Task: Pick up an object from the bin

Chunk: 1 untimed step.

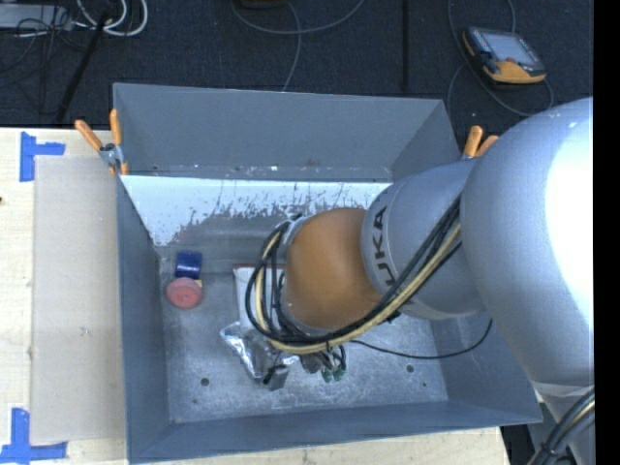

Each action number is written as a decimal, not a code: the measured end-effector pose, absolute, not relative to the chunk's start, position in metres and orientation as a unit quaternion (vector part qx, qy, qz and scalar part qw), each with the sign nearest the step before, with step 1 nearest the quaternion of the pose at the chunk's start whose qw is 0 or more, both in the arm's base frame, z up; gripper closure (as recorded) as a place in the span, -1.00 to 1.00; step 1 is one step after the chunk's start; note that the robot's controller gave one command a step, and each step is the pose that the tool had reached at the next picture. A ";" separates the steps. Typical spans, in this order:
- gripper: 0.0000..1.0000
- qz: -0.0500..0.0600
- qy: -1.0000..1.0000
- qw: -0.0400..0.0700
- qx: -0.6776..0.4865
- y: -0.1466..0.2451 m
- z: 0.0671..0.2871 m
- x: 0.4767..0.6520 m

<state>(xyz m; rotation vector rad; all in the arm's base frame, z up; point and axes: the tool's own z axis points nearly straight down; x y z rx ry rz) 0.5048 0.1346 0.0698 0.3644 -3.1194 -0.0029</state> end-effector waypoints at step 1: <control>1.00 -0.001 -0.993 -0.004 0.122 0.147 0.237 0.495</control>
Offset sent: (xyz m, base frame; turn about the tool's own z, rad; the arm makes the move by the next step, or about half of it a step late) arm -0.0120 0.0123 0.1635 -0.0115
